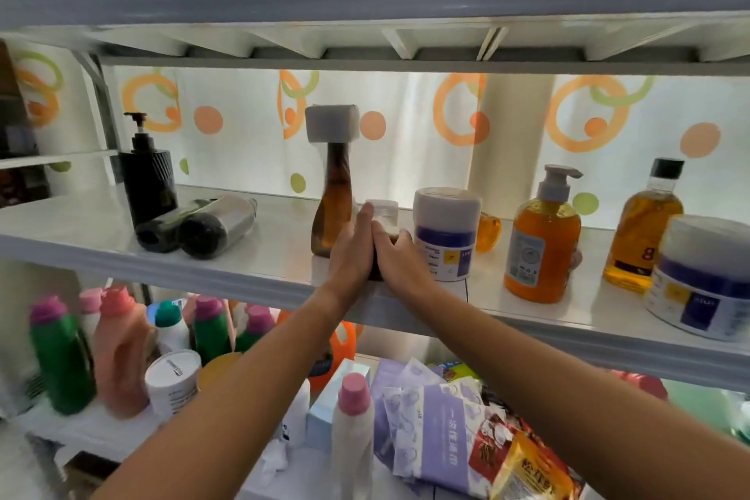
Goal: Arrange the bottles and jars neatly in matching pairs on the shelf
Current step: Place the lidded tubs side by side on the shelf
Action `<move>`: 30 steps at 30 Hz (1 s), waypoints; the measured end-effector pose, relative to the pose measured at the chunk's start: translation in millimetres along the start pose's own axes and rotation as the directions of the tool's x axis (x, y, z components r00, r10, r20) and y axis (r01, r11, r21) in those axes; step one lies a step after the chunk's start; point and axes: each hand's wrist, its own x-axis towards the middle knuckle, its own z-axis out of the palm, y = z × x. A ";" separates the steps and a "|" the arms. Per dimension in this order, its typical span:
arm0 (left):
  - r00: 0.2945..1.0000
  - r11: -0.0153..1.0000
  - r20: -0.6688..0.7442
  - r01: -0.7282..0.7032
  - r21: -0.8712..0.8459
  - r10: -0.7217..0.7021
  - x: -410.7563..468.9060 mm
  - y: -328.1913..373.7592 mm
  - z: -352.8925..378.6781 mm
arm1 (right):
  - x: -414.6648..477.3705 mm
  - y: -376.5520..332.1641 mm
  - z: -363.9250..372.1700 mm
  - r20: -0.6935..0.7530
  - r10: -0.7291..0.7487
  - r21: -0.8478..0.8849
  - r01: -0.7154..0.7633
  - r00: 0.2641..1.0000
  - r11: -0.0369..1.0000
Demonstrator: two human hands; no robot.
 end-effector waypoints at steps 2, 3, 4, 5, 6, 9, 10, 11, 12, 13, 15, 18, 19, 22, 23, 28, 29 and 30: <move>1.000 1.000 0.000 0.006 0.016 -0.006 2.0 4.9 -6.0 | 2.5 -2.4 4.0 0.038 0.002 -0.020 -0.001 0.999 1.000; 1.000 1.000 0.004 0.016 0.022 -0.016 3.2 7.5 -10.5 | 2.7 -4.5 7.4 0.061 -0.007 -0.027 0.008 0.998 1.000; 1.000 0.999 0.006 0.030 0.017 -0.030 5.5 8.9 -15.4 | 3.1 -6.4 12.6 0.082 -0.018 -0.019 0.020 0.996 1.000; 0.999 0.999 0.009 0.036 0.016 -0.036 7.4 9.6 -20.9 | 3.7 -7.7 18.4 0.097 -0.031 -0.014 0.032 0.995 0.999; 0.999 0.999 0.014 0.039 0.015 -0.039 9.8 8.6 -27.2 | 3.8 -9.5 24.1 0.112 -0.035 -0.015 0.036 0.993 0.999; 1.000 0.999 0.000 0.030 0.026 -0.030 18.0 5.4 -47.0 | 6.1 -16.4 39.0 0.157 -0.036 -0.008 0.038 0.987 0.999; 1.000 0.999 -0.014 0.026 0.031 -0.026 20.7 3.8 -53.9 | 6.9 -20.1 42.4 0.174 -0.030 -0.009 0.032 0.984 0.999; 0.999 0.999 -0.039 0.032 0.034 -0.030 22.9 4.0 -59.6 | 8.3 -23.2 46.0 0.189 -0.025 -0.018 0.029 0.982 0.999; 0.997 0.998 -0.069 0.044 0.041 -0.041 25.1 3.7 -65.3 | 10.2 -25.6 50.3 0.204 -0.020 -0.025 0.025 0.979 0.999; 0.995 0.998 -0.090 0.055 0.044 -0.051 26.9 3.6 -70.5 | 9.9 -28.9 54.3 0.218 -0.015 -0.031 0.022 0.976 0.999; 0.992 0.998 -0.110 0.067 0.001 -0.066 29.1 3.8 -77.8 | 9.5 -33.4 63.0 0.244 -0.011 -0.039 0.021 0.970 0.999; 0.989 0.997 -0.125 0.080 -0.024 -0.082 28.7 8.2 -81.3 | 8.3 -35.5 66.5 0.260 -0.009 -0.044 0.021 0.966 0.999; 0.986 0.997 -0.149 0.077 -0.022 -0.079 28.9 7.3 -79.3 | 8.3 -35.7 64.4 0.268 -0.012 -0.035 0.022 0.963 0.999; 0.899 0.968 -0.409 -0.059 0.246 0.159 24.4 8.8 -66.7 | 2.0 -38.3 48.8 0.283 -0.059 0.005 0.060 0.957 0.998; 0.837 0.926 -0.451 -0.157 0.343 0.310 20.1 13.5 -59.2 | -1.8 -39.7 41.4 0.249 -0.129 0.033 0.125 0.960 0.992; 0.808 0.884 -0.359 -0.425 0.195 0.468 -20.4 45.0 16.5 | -27.7 -36.0 -20.9 -0.162 -0.356 0.169 0.381 0.920 0.909; 0.819 0.882 -0.326 -0.439 0.171 0.472 -29.4 50.7 32.7 | -33.0 -32.6 -35.7 -0.226 -0.360 0.207 0.406 0.905 0.890; 0.836 0.887 -0.296 -0.441 0.135 0.461 -34.8 51.2 49.7 | -33.3 -24.0 -47.4 -0.308 -0.355 0.212 0.427 0.883 0.879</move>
